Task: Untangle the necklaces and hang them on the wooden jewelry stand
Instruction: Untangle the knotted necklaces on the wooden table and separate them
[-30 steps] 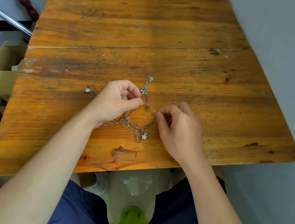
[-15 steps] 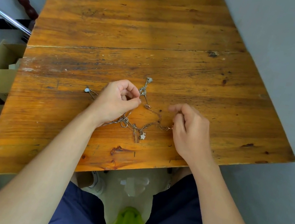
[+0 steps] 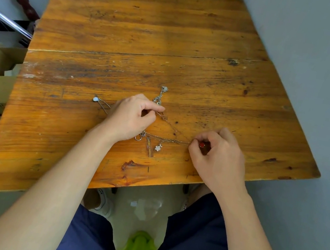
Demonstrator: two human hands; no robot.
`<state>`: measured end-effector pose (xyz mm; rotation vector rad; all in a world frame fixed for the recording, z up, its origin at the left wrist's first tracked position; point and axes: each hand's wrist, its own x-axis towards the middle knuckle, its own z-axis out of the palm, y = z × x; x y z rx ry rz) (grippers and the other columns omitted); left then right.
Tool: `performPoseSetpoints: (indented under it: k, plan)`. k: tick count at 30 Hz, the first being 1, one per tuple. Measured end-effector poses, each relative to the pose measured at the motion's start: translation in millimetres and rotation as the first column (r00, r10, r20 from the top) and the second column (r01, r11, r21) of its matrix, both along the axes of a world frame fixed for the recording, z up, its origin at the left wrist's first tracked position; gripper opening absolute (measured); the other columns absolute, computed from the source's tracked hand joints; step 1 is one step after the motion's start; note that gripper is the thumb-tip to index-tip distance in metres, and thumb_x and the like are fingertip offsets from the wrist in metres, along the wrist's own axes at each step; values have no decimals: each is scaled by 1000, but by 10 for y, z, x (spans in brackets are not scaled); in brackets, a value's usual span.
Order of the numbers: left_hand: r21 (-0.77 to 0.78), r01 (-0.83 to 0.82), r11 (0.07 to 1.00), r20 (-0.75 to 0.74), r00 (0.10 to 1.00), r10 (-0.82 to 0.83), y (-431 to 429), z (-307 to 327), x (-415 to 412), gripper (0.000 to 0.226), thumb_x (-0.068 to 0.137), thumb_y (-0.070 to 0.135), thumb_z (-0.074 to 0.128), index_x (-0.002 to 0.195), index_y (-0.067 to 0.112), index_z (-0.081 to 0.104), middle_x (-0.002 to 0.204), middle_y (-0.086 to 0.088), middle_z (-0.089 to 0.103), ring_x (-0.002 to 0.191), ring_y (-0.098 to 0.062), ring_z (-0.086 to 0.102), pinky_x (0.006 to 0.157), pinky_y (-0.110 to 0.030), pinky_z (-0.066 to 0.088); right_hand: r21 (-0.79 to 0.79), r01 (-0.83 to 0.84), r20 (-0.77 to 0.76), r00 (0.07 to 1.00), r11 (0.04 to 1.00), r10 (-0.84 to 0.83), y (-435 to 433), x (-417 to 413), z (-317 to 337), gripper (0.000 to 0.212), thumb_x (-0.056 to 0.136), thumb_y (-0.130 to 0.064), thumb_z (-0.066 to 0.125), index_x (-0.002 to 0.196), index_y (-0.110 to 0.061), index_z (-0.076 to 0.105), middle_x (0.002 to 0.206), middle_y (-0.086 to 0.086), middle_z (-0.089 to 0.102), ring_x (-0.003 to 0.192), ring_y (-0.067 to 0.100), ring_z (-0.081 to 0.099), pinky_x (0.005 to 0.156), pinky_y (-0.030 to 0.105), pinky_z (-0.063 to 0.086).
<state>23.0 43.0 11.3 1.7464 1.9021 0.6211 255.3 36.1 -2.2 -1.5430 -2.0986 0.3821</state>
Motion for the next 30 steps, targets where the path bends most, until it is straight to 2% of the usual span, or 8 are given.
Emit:
performPoseSetpoints:
  k: [2,5,8,12,16,23,27,30]
  plan:
    - [6,3,1000,-11,1000,-3,-5,-4,-3,30,97,24,51,115,38,70,111,11,59,72,-6,49,86,-31,43,-19,11,-15,1000,1000,-11,35,-43,34,16,87,-33,68,98,-26,76,89,-7,55,83,12,55,62,26,45]
    - [7,4,1000,-24,1000,-4,-8,-9,-6,30,98,24,51,116,38,70,111,11,59,87,-12,55,84,-28,39,-40,-24,-96,995,999,20,140,-239,100,27,87,-44,70,109,-31,75,93,-7,56,86,11,55,64,27,45]
    - [0,5,1000,-35,999,-5,-15,-7,-3,30,98,23,50,116,38,70,110,12,59,97,-13,58,82,-27,38,-52,-67,-24,998,996,65,220,-464,121,28,86,-49,70,109,-35,76,94,-8,55,91,14,55,66,26,38]
    - [-3,1,1000,-58,998,-1,-15,-4,-3,31,99,25,48,118,39,69,116,10,60,95,-13,56,80,-27,38,-54,-58,52,997,997,61,222,-563,101,18,92,-39,67,105,-32,77,90,-9,47,95,17,55,70,29,35]
    - [5,-18,1000,-77,997,18,-20,-15,13,33,100,24,47,120,39,68,117,8,60,102,-16,57,79,-27,36,-60,-68,51,996,996,71,215,-493,7,18,98,-29,60,105,-17,72,99,2,56,97,24,55,70,31,39]
    - [9,-47,999,-68,997,47,-10,-23,10,34,101,20,45,121,36,67,119,6,60,110,-17,55,83,-27,35,-165,-46,-184,983,985,15,210,-153,-4,10,105,-20,44,105,-17,54,102,-2,54,91,15,54,75,27,42]
    - [17,-58,998,-67,996,59,-22,-40,37,34,101,21,45,121,37,67,114,8,58,100,-12,53,80,-26,35,-188,-27,-368,929,982,-46,241,-132,-23,9,105,-24,44,106,-21,53,94,-4,64,78,10,59,67,25,47]
    - [24,-85,996,71,994,83,-7,-27,24,30,99,19,51,120,32,68,98,6,62,62,-4,50,62,-24,39,-170,0,-460,884,985,-79,250,-164,-20,10,104,-26,48,107,-22,57,92,-8,64,77,4,58,66,17,44]
